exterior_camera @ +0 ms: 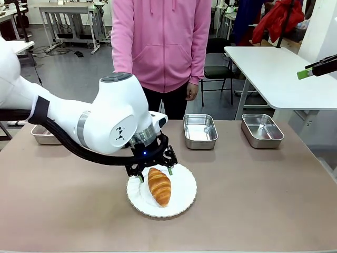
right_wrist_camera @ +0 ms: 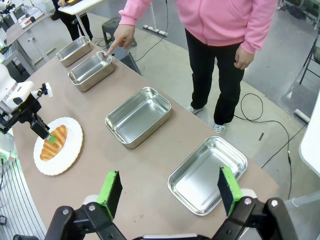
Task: Place the bread in the container.
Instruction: Place the Butter Roll into the Airtight Container indicated by the human.
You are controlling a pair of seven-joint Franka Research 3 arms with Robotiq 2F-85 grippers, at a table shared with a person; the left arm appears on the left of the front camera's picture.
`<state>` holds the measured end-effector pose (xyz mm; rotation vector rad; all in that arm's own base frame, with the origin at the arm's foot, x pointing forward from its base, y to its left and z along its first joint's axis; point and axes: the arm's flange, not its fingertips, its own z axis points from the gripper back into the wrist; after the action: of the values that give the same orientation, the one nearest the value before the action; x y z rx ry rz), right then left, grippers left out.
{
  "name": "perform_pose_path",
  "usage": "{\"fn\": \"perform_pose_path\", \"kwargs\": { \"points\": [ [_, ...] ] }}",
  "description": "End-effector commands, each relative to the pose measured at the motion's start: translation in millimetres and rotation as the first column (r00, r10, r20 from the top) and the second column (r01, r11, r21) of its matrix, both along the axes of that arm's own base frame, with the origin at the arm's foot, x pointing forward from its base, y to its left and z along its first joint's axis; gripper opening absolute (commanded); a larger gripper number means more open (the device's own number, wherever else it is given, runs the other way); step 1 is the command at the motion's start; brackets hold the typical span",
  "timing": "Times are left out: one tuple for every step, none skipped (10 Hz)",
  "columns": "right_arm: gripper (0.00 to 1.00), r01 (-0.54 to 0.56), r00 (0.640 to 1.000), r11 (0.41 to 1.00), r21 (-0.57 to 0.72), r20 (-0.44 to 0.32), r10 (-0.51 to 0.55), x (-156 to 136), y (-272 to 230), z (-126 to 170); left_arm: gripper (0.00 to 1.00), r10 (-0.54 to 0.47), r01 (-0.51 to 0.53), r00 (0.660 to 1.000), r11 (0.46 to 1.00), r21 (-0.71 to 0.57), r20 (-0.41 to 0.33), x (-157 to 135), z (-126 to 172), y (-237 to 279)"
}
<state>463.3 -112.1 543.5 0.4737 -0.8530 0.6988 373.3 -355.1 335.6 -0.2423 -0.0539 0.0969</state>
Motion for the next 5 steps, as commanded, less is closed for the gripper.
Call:
{"fn": "perform_pose_path", "kwargs": {
  "points": [
    [1.00, -0.003, 1.000, 1.000, 0.005, 0.003, 0.003, -0.2, 1.1, -0.1, 1.00, 0.016, -0.014, 0.999, 0.999, 0.043, -0.048, 5.4, -1.7, -16.3],
    [1.00, -0.003, 1.000, 1.000, 0.005, 0.003, 0.003, -0.2, 1.1, -0.1, 1.00, 0.015, -0.012, 0.998, 0.999, 0.045, -0.057, 4.8, -6.3, -17.1],
    [1.00, -0.003, 1.000, 1.000, 0.005, 0.003, 0.003, -0.2, 1.1, -0.1, 1.00, 0.007, -0.005, 0.997, 0.999, 0.041, -0.070, 3.8, -13.0, -18.9],
    [1.00, -0.003, 1.000, 1.000, 0.005, 0.003, 0.003, -0.2, 1.1, -0.1, 1.00, -0.004, 0.008, 0.997, 0.999, 0.050, -0.080, 5.6, -17.8, -22.2],
    [1.00, -0.003, 1.000, 1.000, 0.005, 0.003, 0.003, -0.2, 1.1, -0.1, 1.00, -0.006, 0.012, 0.996, 0.997, 0.071, -0.086, 5.8, -23.5, -24.6]
  ]
}}
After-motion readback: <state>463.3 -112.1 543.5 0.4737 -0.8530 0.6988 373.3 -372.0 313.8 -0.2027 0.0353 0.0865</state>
